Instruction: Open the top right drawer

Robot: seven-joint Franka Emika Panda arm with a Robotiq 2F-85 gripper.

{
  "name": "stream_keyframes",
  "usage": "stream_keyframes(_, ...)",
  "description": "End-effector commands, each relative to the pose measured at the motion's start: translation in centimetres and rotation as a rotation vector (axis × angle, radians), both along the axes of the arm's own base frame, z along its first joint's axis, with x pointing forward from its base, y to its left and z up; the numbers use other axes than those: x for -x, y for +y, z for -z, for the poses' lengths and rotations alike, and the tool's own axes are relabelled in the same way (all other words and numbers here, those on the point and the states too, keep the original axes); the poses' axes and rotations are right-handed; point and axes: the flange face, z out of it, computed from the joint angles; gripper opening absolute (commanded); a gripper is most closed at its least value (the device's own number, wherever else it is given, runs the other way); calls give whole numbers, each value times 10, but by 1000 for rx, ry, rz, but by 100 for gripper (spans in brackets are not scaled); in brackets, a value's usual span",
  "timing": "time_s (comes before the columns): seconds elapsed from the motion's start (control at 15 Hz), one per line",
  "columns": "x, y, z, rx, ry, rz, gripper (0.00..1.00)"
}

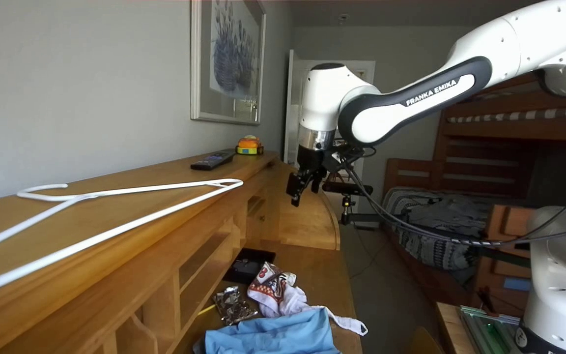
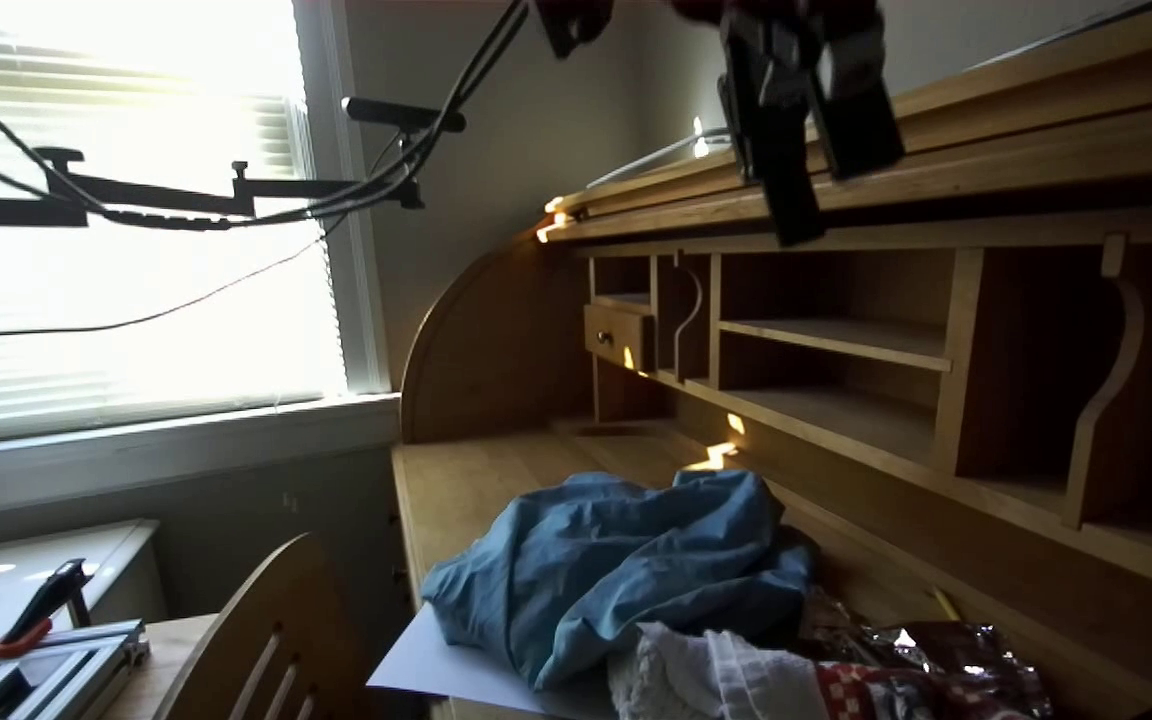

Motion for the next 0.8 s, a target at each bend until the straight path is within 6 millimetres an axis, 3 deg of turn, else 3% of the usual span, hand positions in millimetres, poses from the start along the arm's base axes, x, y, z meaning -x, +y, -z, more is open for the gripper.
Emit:
stream_keyframes(0.0, 28, -6, 36, 22, -75, 2, 100)
stream_keyframes(0.53, 38, -58, 85, 83, -390, 49, 100)
stream_keyframes(0.73, 36, -64, 82, 94, -376, 52, 100)
